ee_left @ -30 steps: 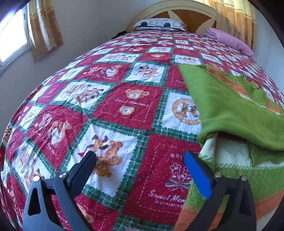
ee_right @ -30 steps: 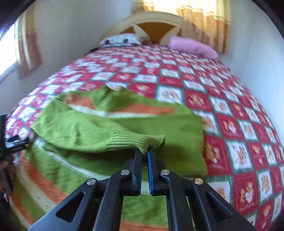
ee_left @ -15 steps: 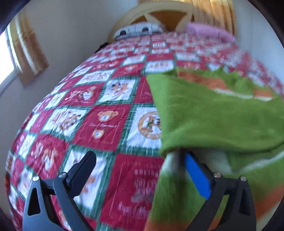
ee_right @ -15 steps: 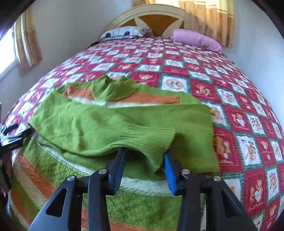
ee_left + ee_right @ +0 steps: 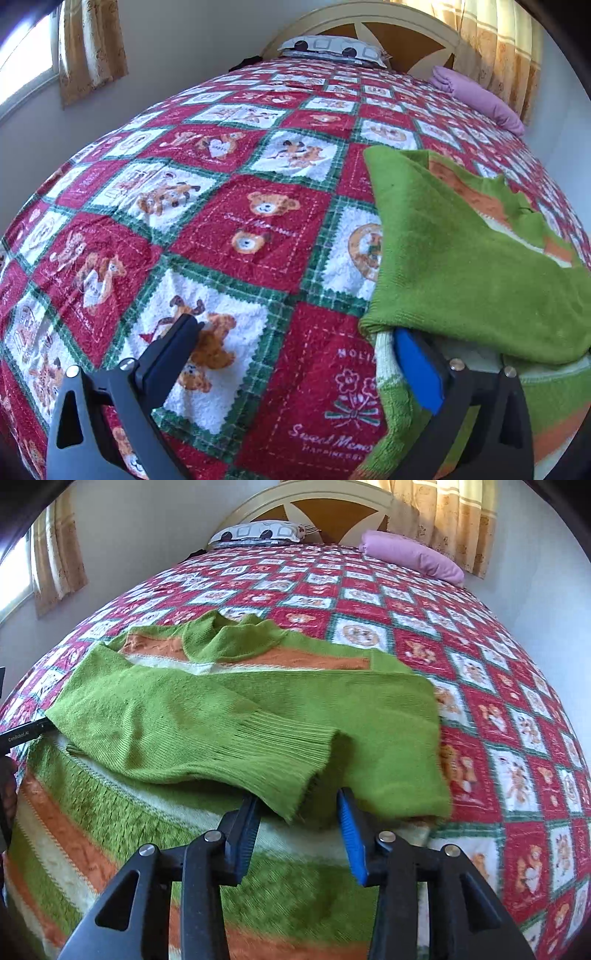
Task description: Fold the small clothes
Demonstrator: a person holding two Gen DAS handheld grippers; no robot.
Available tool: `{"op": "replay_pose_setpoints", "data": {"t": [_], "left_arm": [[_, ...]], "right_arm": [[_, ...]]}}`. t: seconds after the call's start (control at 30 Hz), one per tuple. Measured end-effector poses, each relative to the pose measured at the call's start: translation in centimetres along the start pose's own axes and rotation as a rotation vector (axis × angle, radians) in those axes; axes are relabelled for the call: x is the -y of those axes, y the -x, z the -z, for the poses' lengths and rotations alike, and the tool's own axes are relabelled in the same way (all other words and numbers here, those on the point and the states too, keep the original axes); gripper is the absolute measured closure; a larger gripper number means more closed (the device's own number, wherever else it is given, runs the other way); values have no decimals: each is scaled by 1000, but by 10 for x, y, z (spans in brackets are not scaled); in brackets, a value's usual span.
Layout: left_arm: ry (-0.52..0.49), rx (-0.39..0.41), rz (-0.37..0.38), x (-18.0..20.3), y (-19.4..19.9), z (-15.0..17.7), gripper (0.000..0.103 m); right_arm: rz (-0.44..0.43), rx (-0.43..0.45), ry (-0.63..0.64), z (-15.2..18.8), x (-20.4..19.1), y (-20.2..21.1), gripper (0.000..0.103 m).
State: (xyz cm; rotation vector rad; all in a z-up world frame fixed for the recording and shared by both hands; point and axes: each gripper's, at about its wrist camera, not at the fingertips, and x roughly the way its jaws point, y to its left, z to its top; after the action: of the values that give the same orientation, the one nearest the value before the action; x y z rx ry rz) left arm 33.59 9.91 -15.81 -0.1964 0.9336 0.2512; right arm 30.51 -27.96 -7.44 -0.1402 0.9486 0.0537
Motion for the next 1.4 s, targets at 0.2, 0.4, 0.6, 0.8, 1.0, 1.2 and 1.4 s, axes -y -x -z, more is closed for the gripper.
{"op": "replay_pose_setpoints", "data": {"t": [0.2,0.4,0.6,0.8,1.0,1.2,1.4], "left_arm": [[76,21,29,-19,13,9,0],[97,150,-51,-37,47,13,0],[17,174,-42,-1,39,-21,0],[-159,105,-167,23,1,-14,0],[-115,61,-222,-1,-8,-12,0],[-23,54,-148,-18,0,-10,0],[61,211,-154,-19,43,-11,0]], "right_arm": [[-28,59,-55,-7,17,27,60],[-75,128,-156,-27,32,33,56],[8,34,-100,-29,14,-15,56],[81,9,86,5,-27,-6,56],[80,62,28,-20,-6,5,56],[159,28,24,-21,1,-38,51],[107,111,14,-15,-6,5,50]]}}
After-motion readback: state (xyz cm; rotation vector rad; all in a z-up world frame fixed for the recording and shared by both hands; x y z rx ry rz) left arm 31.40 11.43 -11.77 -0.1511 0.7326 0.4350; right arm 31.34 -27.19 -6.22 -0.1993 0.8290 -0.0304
